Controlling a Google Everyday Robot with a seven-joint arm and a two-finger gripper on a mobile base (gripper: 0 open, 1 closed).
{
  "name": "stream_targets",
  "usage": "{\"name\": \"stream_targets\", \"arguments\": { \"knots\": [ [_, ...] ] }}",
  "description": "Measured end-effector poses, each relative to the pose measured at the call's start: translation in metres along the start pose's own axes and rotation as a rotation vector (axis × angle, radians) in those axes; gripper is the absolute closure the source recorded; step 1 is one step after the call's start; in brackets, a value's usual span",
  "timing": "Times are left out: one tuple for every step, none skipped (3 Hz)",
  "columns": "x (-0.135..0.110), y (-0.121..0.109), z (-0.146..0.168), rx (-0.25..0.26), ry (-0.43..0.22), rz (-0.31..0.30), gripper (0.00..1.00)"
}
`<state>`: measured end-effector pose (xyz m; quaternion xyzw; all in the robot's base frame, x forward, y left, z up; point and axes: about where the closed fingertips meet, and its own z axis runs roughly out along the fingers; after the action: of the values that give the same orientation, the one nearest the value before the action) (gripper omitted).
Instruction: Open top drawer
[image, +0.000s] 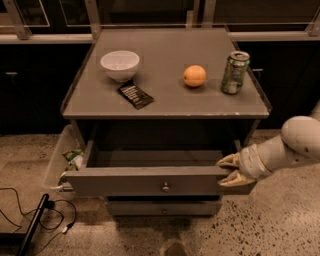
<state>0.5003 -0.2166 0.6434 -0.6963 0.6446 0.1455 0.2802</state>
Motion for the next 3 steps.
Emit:
{"name": "stream_targets", "arguments": {
  "knots": [
    [0.0000, 0.0000, 0.0000, 0.000, 0.000, 0.000, 0.81],
    [0.0000, 0.0000, 0.0001, 0.000, 0.000, 0.000, 0.58],
    [0.0000, 0.0001, 0.0001, 0.000, 0.000, 0.000, 0.35]
  ]
}}
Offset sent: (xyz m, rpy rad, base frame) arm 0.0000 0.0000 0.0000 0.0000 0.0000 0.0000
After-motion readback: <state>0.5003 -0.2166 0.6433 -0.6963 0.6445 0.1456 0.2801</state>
